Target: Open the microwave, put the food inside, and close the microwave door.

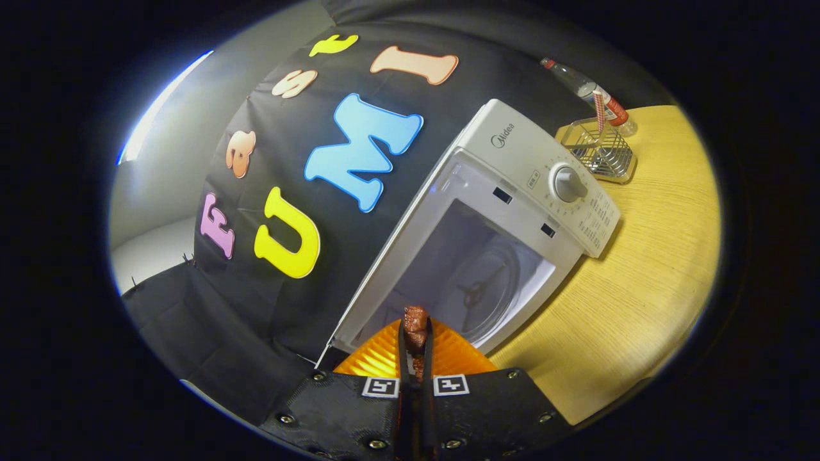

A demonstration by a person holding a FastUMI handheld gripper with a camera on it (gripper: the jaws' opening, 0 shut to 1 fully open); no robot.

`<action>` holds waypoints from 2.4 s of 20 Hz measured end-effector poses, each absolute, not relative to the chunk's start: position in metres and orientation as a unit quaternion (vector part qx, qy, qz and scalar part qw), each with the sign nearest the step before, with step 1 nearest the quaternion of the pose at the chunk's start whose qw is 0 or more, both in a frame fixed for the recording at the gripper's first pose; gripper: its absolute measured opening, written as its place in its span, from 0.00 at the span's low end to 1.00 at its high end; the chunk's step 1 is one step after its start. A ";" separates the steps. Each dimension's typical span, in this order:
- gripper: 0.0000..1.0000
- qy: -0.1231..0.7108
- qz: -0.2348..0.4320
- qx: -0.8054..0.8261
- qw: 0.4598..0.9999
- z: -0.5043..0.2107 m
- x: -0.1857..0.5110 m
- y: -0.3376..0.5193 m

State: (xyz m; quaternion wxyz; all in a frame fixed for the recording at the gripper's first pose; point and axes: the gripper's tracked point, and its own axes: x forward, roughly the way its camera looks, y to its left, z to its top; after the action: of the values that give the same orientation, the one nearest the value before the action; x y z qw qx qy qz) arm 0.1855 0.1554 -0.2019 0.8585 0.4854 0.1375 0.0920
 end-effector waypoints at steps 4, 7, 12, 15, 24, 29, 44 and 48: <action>0.05 0.107 0.067 0.503 0.855 -0.214 0.219 0.154; 0.05 0.098 0.054 0.513 0.851 -0.229 0.241 0.154; 0.05 0.116 0.044 0.523 0.843 -0.263 0.262 0.168; 0.05 0.133 0.034 0.515 0.846 -0.287 0.268 0.175; 0.16 0.193 0.009 0.514 0.836 -0.315 0.277 0.176; 0.93 0.180 0.010 0.491 0.852 -0.291 0.270 0.176; 0.96 0.268 0.010 0.373 0.888 -0.307 0.254 0.178; 0.96 0.290 -0.023 0.313 0.904 -0.317 0.247 0.162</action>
State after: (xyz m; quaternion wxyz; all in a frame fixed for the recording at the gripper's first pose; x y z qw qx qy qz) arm 0.2469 0.1622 -0.3174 0.9040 0.3131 0.2901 -0.0230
